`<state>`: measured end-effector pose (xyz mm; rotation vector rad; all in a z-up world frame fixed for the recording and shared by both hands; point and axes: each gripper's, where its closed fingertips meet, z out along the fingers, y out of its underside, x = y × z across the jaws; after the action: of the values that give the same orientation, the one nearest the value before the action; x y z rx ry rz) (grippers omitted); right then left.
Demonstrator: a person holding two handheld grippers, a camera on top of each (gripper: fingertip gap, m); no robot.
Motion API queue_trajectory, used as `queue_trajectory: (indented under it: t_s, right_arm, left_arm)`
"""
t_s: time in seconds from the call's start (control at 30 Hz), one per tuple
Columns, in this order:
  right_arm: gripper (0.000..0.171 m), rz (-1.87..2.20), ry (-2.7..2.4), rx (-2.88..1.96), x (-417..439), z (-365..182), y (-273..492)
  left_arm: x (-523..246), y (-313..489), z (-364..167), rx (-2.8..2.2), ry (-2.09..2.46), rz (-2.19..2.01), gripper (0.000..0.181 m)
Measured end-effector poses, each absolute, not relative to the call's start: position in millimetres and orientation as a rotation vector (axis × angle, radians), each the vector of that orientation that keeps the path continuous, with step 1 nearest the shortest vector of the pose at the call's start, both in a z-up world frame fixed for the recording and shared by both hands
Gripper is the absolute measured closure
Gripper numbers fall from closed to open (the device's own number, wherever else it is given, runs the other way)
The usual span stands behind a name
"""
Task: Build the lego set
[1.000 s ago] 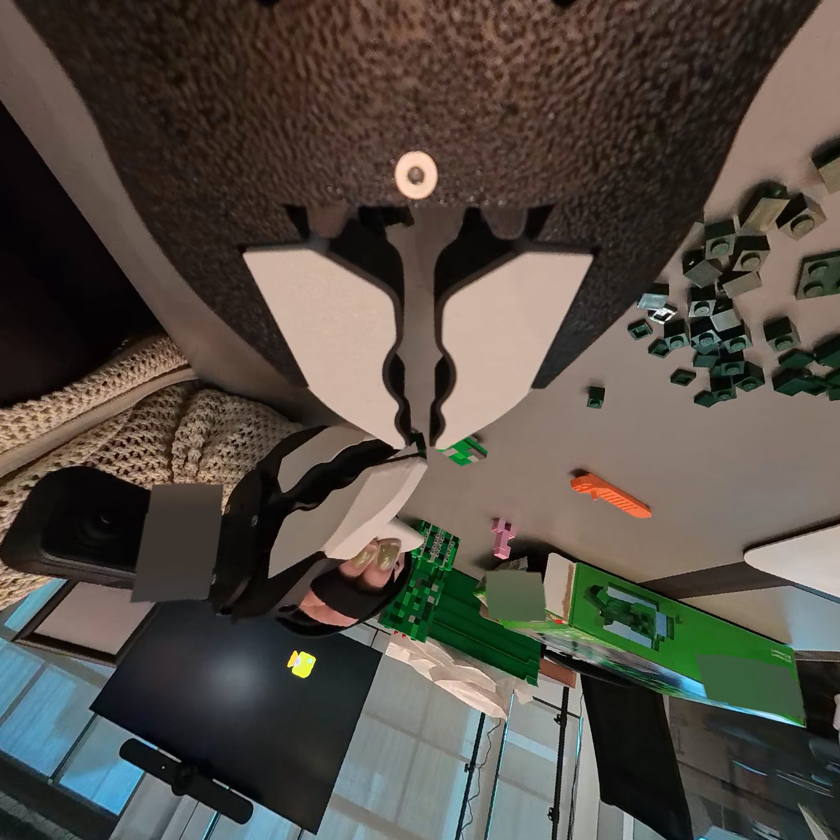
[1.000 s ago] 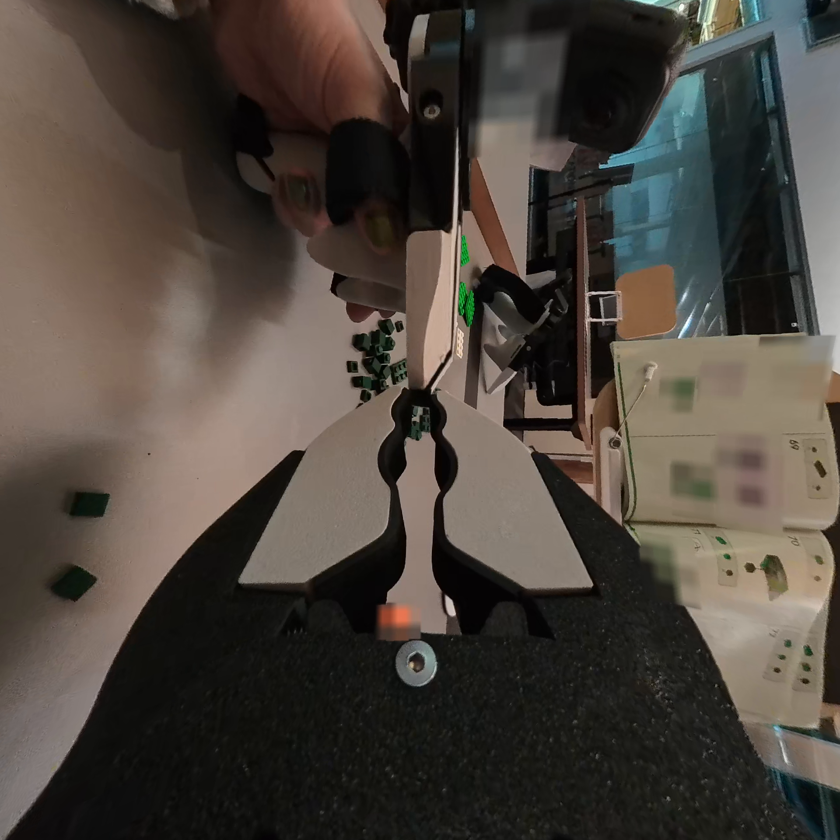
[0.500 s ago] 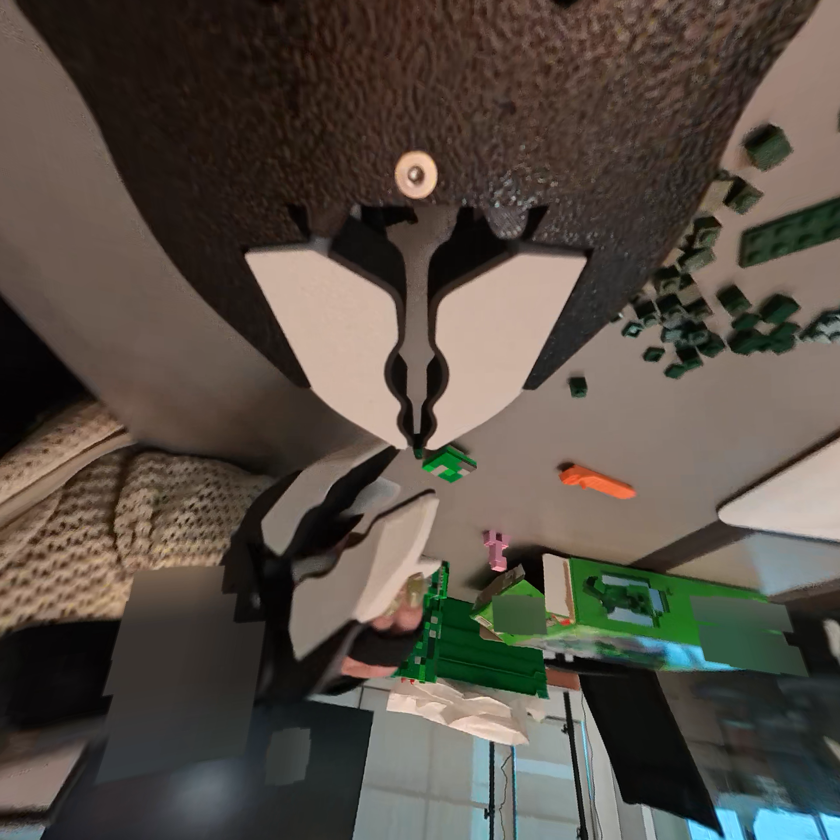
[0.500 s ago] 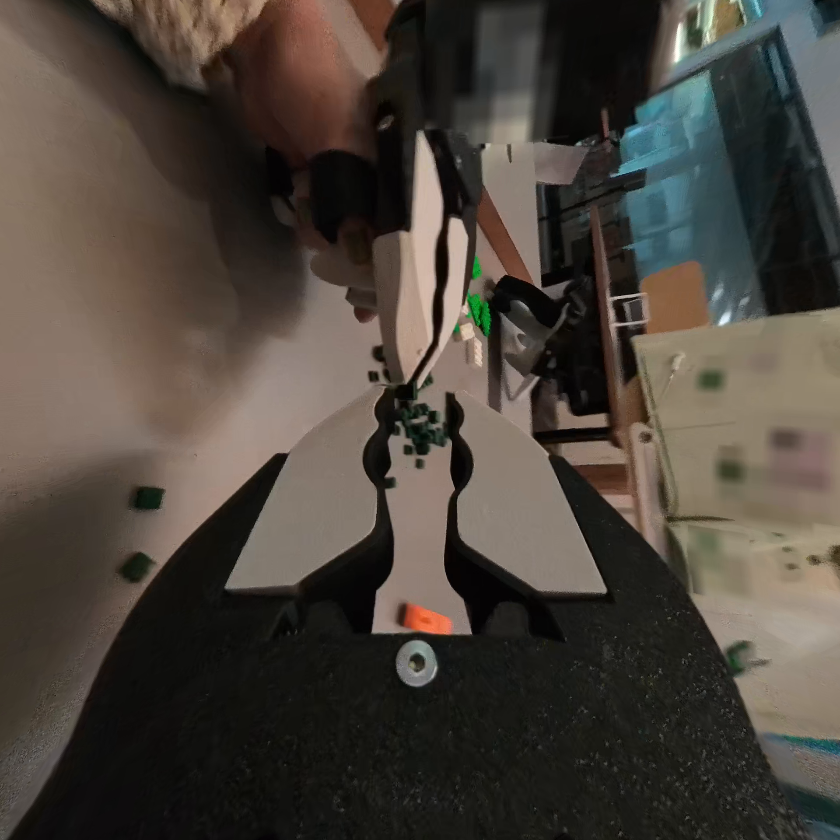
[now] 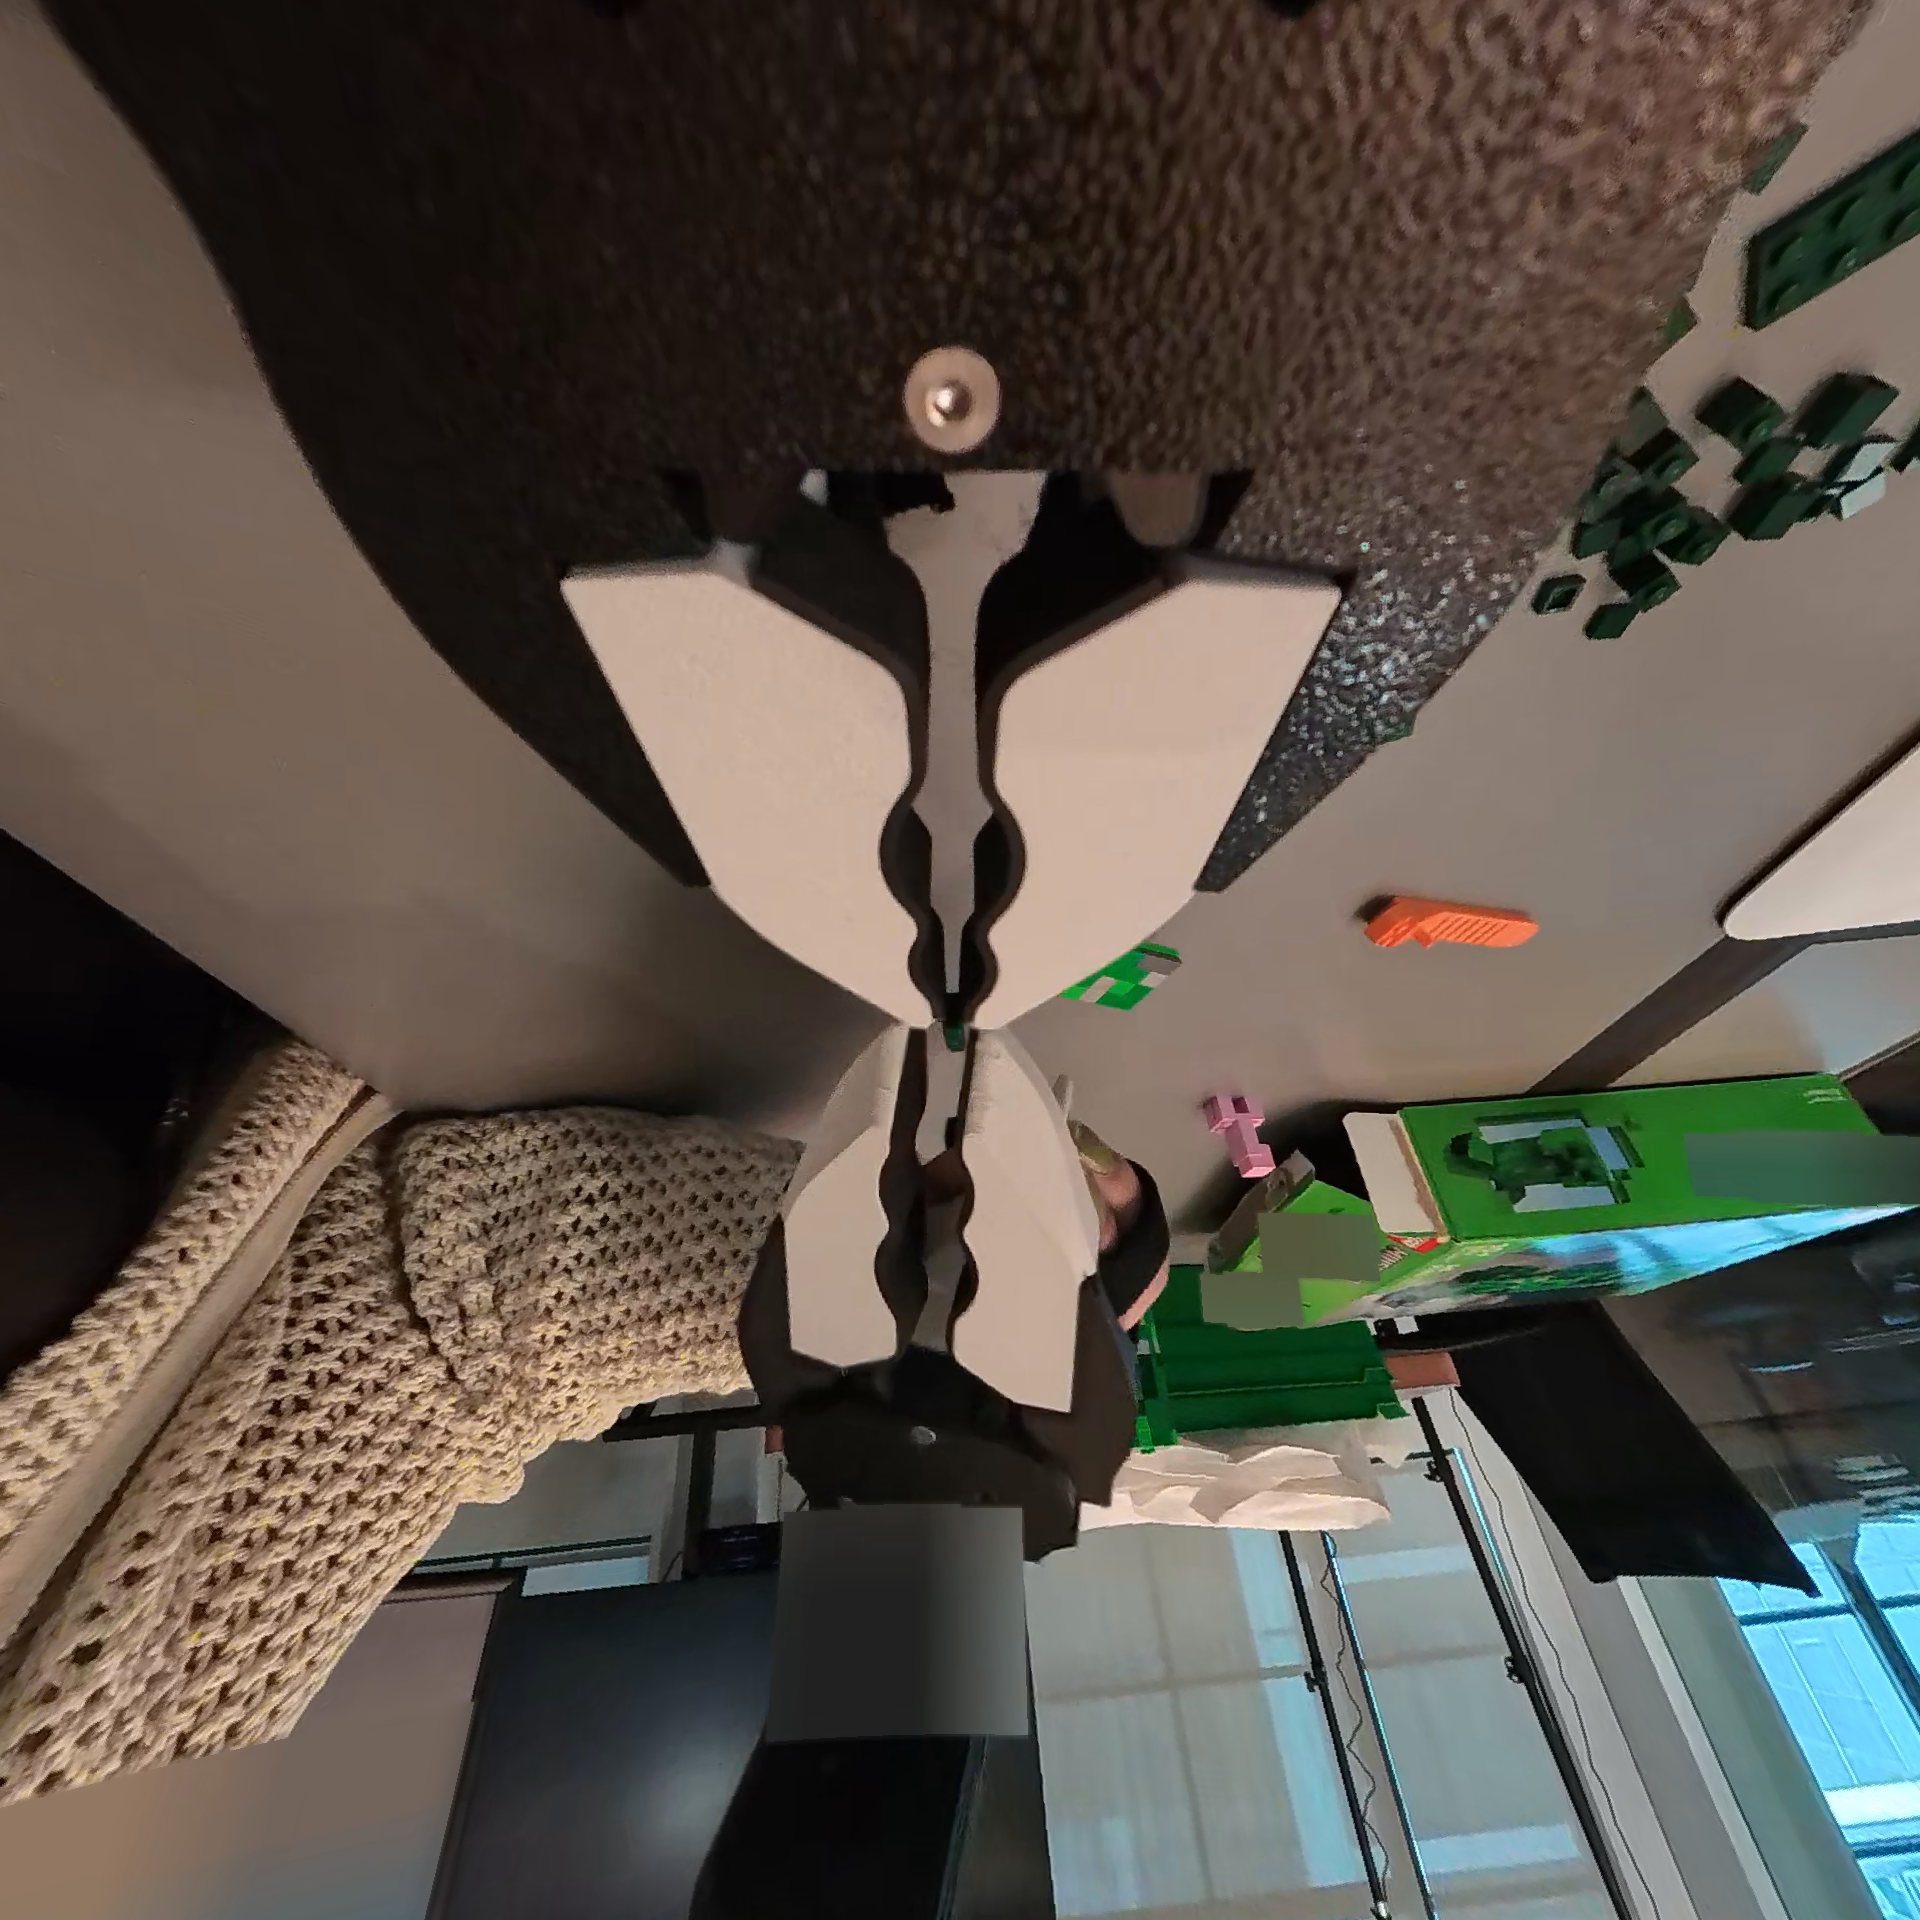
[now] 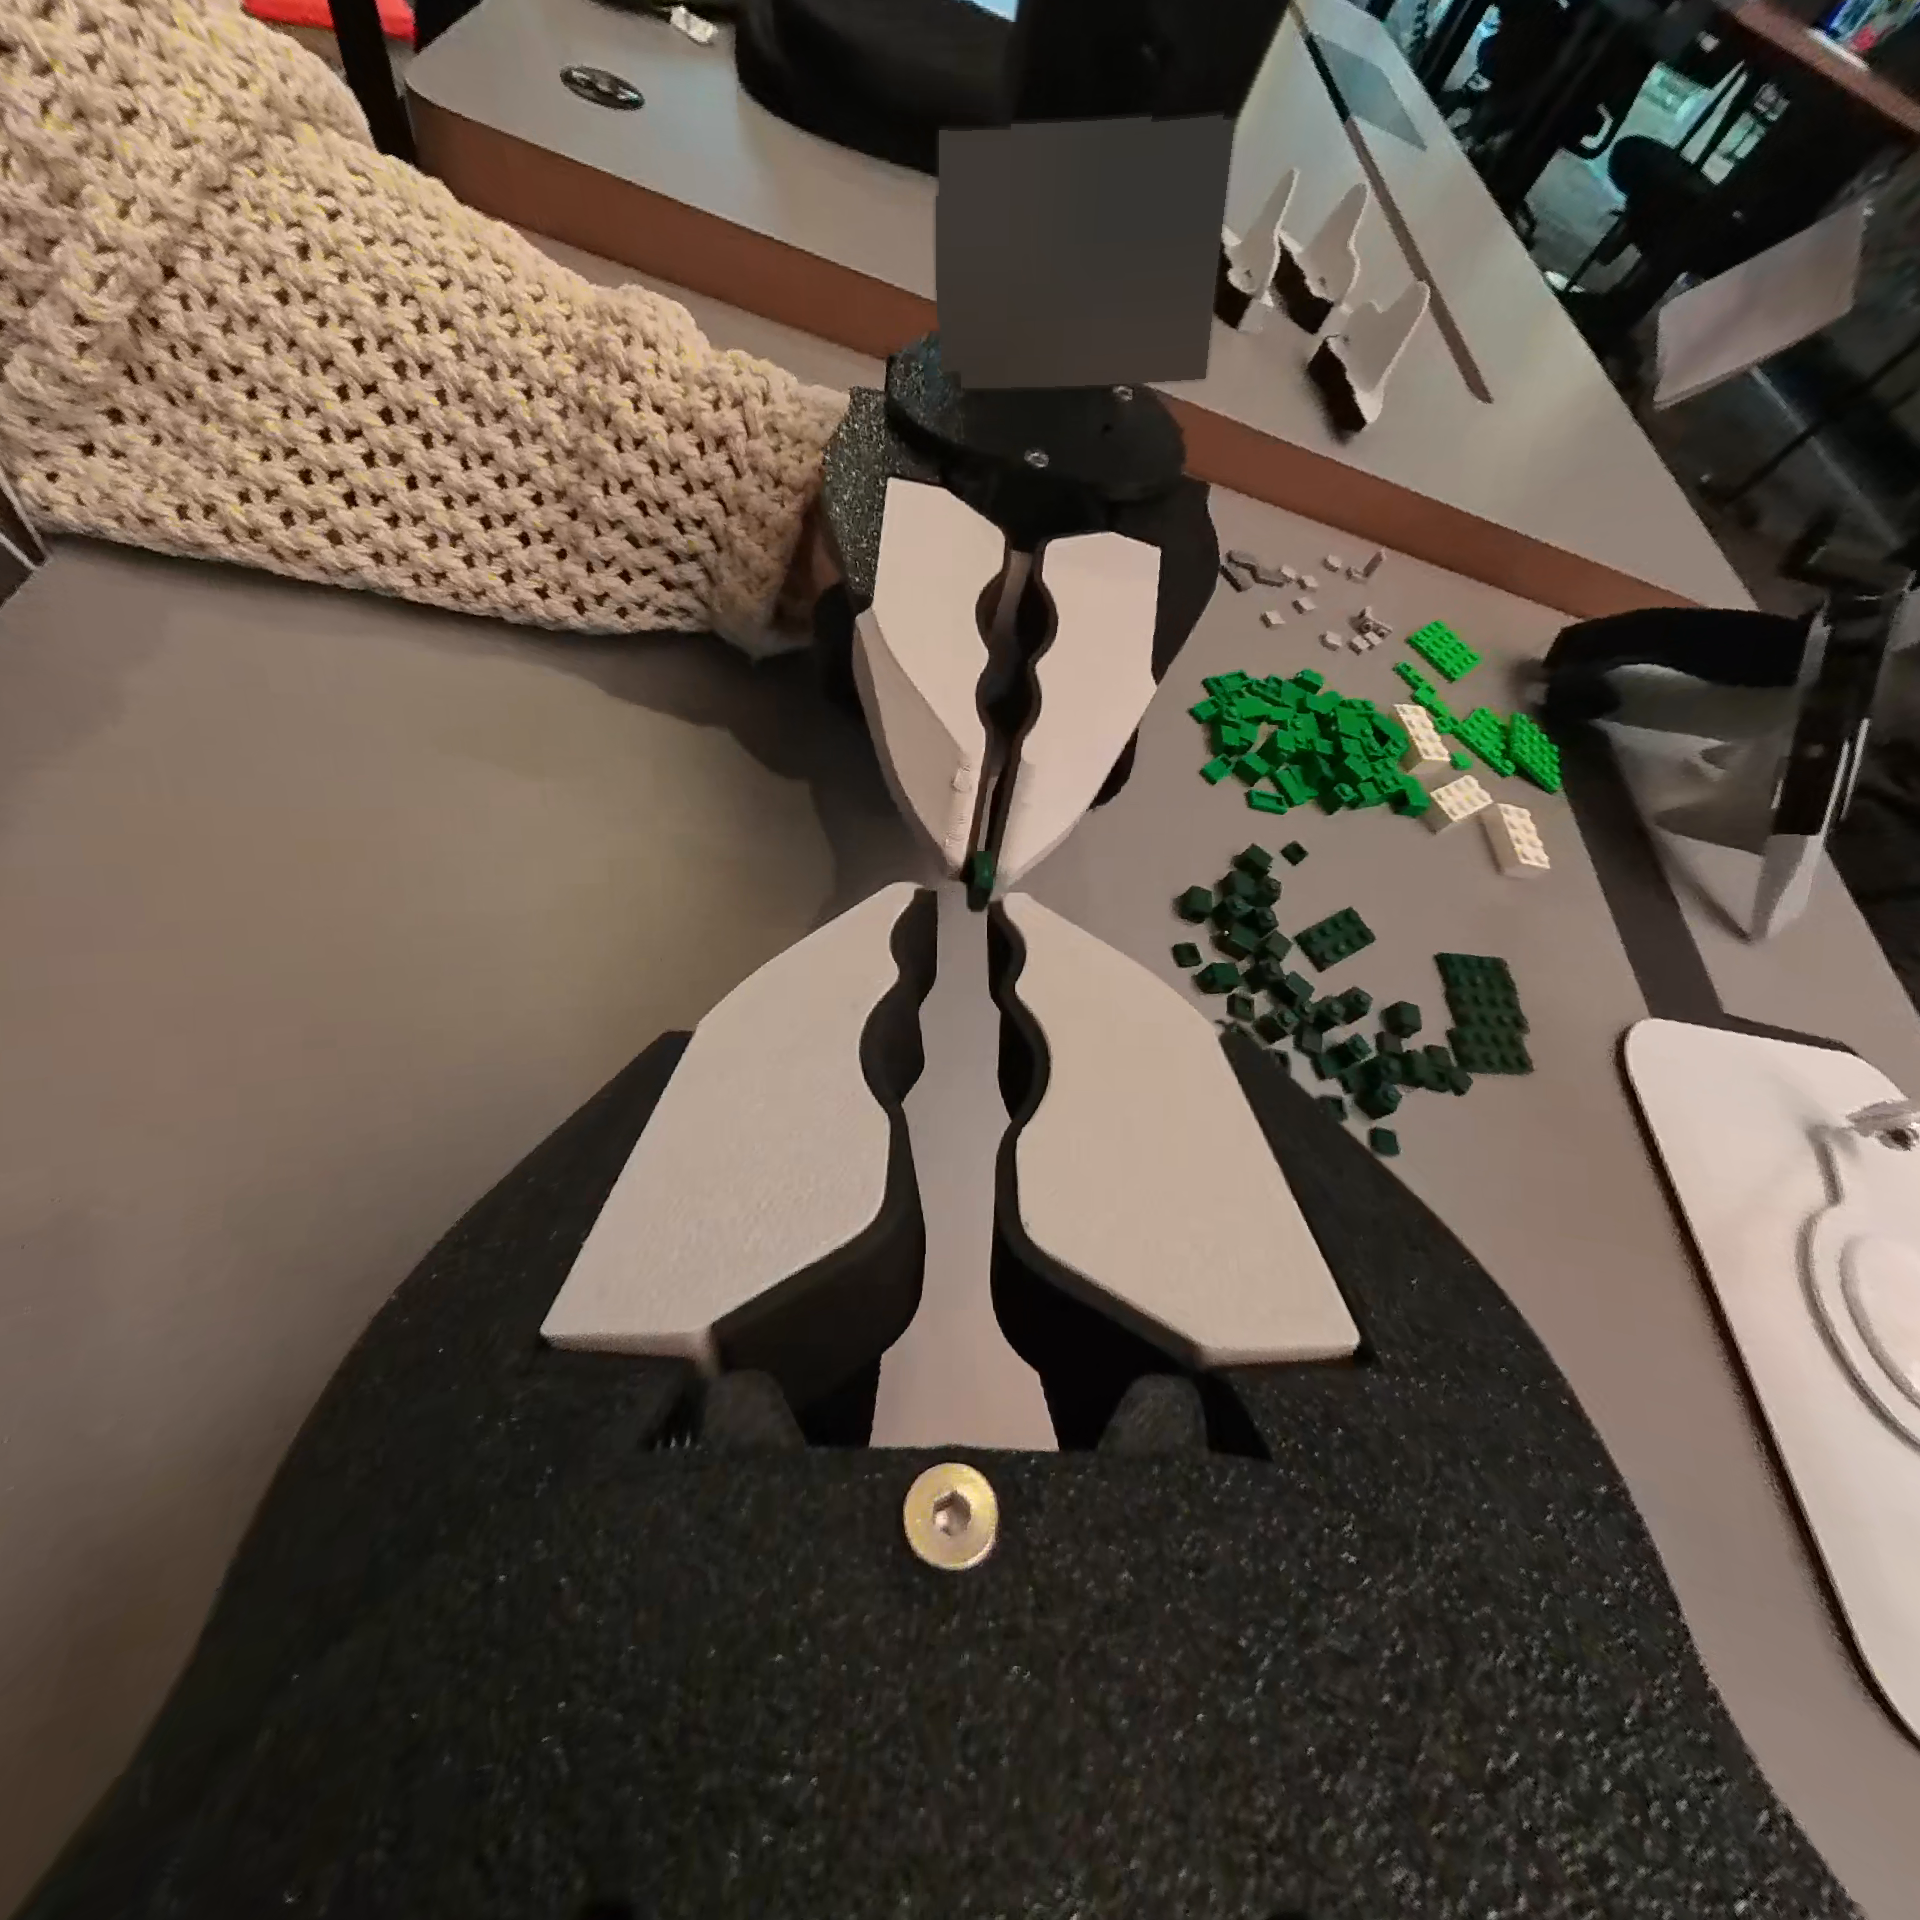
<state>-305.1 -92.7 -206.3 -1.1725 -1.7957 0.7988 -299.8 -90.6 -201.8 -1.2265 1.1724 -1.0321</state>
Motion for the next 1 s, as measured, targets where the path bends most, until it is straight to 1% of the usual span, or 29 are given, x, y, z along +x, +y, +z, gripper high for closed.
queue_trajectory:
  t_s: [0.2,0.23,0.3,0.33,0.4,0.47,0.53,0.63,0.77,0.93,1.0]
  right_arm:
    - [0.168,0.783,-1.798,-1.178,-307.1,-208.0,-90.8]
    - [0.168,0.779,-1.793,-1.191,-306.9,-208.4,-88.7]
    - [0.168,0.767,-1.796,-1.211,-305.7,-210.7,-85.4]
    - [0.168,0.730,-1.808,-1.223,-304.2,-215.0,-82.2]
    - [0.168,0.580,-1.867,-1.225,-300.4,-230.4,-75.5]
    - [0.168,0.315,-1.972,-1.171,-297.6,-252.4,-72.3]
    - [0.168,0.057,-2.086,-1.023,-296.3,-270.7,-76.4]
    - [0.168,-0.173,-2.176,-0.846,-295.2,-285.7,-80.8]
    - [0.168,-0.266,-2.249,-0.756,-290.9,-297.0,-82.0]
    - [0.168,-0.313,-2.300,-0.707,-287.4,-298.4,-79.8]
    - [0.168,-0.321,-2.311,-0.694,-287.2,-298.6,-79.5]
  left_arm:
    - [-299.3,-90.0,-203.4,-1.236,1.175,-1.022,0.179]
    - [-299.8,-86.3,-203.8,-1.246,1.157,-0.996,0.174]
    - [-303.5,-71.9,-203.7,-1.288,1.068,-0.923,0.135]
    - [-306.6,-65.8,-203.0,-1.309,1.027,-0.906,0.127]
    - [-315.9,-56.1,-199.1,-1.320,0.952,-0.883,0.131]
    - [-327.6,-47.4,-190.7,-1.302,0.867,-0.844,0.138]
    - [-338.4,-41.5,-181.1,-1.276,0.800,-0.795,0.142]
    - [-350.2,-36.4,-173.6,-1.254,0.735,-0.748,0.148]
    - [-354.4,-34.0,-172.7,-1.258,0.713,-0.739,0.151]
    - [-352.7,-33.6,-174.3,-1.264,0.718,-0.737,0.153]
    - [-354.7,-30.9,-174.3,-1.274,0.699,-0.723,0.160]
